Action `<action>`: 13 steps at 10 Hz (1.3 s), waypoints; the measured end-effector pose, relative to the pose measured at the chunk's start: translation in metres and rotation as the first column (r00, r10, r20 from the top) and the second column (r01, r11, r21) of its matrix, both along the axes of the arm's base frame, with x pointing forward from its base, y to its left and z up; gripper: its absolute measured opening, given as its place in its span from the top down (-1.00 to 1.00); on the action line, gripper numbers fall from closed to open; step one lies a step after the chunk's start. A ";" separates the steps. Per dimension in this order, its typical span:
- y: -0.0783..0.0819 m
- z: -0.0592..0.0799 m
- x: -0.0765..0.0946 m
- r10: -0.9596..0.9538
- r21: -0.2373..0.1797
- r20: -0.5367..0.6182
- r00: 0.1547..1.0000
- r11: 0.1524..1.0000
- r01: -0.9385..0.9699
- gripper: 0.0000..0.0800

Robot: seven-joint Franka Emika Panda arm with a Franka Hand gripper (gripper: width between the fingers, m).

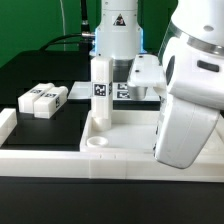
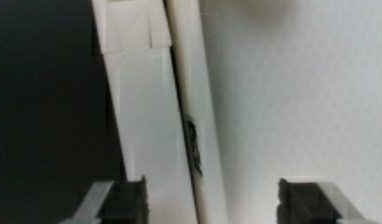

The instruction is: Assemble desk

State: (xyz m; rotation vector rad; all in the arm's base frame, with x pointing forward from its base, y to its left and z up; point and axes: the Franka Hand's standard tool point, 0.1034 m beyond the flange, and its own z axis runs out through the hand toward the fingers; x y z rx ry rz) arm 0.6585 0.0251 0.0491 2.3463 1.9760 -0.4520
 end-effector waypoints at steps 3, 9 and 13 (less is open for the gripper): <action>-0.019 0.034 0.000 -0.014 -0.008 0.012 1.000 1.000 0.014 -0.54; -0.036 0.051 -0.007 -0.027 -0.018 0.019 0.999 0.999 0.027 -0.62; -0.056 0.049 -0.023 -0.309 -0.111 -0.015 0.951 0.946 0.306 -0.62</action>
Offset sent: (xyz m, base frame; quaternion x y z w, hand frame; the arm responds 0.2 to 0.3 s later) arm -0.0274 -0.0463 0.0501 0.0214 -0.0495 -0.0304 0.9981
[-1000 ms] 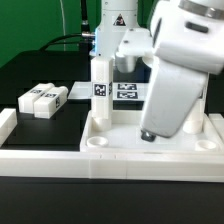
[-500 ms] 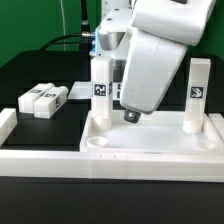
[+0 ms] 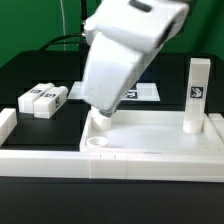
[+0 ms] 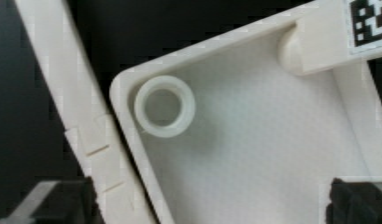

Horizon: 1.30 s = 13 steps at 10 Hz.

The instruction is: Assemble desk

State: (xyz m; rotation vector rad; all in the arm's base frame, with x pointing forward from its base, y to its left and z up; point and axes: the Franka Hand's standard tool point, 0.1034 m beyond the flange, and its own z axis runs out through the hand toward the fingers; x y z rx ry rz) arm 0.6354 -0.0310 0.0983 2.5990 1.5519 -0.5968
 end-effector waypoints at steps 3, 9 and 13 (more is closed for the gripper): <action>-0.001 0.000 0.000 -0.169 -0.049 0.046 0.985 0.984 0.171 -0.62; -0.093 0.007 -0.047 -0.672 -0.043 0.089 0.735 0.735 0.677 -0.62; -0.111 0.008 -0.052 -0.792 -0.064 0.118 0.600 0.596 0.800 -0.62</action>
Offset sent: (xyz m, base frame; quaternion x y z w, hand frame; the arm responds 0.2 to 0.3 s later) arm -0.0052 -0.0240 0.0168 0.0962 0.0457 0.2801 0.9540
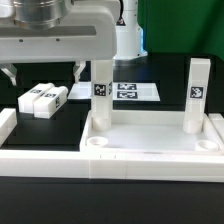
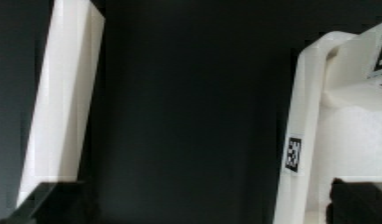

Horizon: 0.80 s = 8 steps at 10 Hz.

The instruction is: Assemble desk

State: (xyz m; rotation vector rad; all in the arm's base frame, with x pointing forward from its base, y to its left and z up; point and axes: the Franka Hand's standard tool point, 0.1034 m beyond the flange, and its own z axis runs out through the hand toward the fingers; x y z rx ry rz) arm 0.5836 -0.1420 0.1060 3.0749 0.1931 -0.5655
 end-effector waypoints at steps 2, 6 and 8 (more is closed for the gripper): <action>-0.003 0.000 -0.002 -0.005 0.001 -0.002 1.000 1.000 0.005 -0.62; -0.050 -0.023 -0.061 -0.152 0.053 -0.058 0.987 0.986 0.155 -0.62; -0.051 -0.023 -0.061 -0.154 0.053 -0.057 0.986 0.986 0.157 -0.62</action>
Offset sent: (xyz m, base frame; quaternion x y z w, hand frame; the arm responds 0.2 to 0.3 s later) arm -0.0603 -0.0393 -0.0147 0.0656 0.0095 0.0664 0.9956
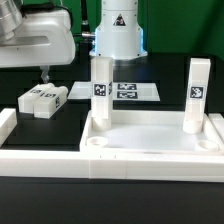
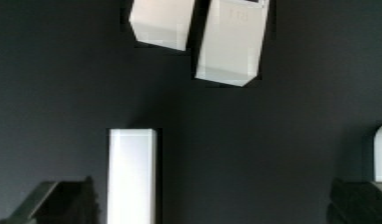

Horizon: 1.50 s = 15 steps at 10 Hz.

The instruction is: Assemble desk

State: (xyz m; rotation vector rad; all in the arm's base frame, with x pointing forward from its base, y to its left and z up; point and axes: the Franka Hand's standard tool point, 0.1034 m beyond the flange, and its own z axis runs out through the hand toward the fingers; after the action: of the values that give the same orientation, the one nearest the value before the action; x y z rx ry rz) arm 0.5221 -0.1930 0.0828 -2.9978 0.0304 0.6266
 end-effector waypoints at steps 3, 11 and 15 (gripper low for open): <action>-0.002 -0.001 -0.001 -0.009 0.001 -0.003 1.000 1.000 0.009 -0.62; -0.004 -0.024 -0.031 -0.236 0.030 -0.128 0.963 0.970 0.242 -0.62; 0.004 -0.025 -0.029 -0.175 0.060 -0.380 0.908 0.975 0.213 -0.62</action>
Offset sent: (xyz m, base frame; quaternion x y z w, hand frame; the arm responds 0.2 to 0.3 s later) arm -0.0096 -0.0278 -0.0026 0.1444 -0.0293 0.2017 0.9683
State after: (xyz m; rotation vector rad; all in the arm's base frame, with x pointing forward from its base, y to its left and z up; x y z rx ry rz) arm 0.4936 -0.1893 0.0581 -2.6882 0.3062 1.1235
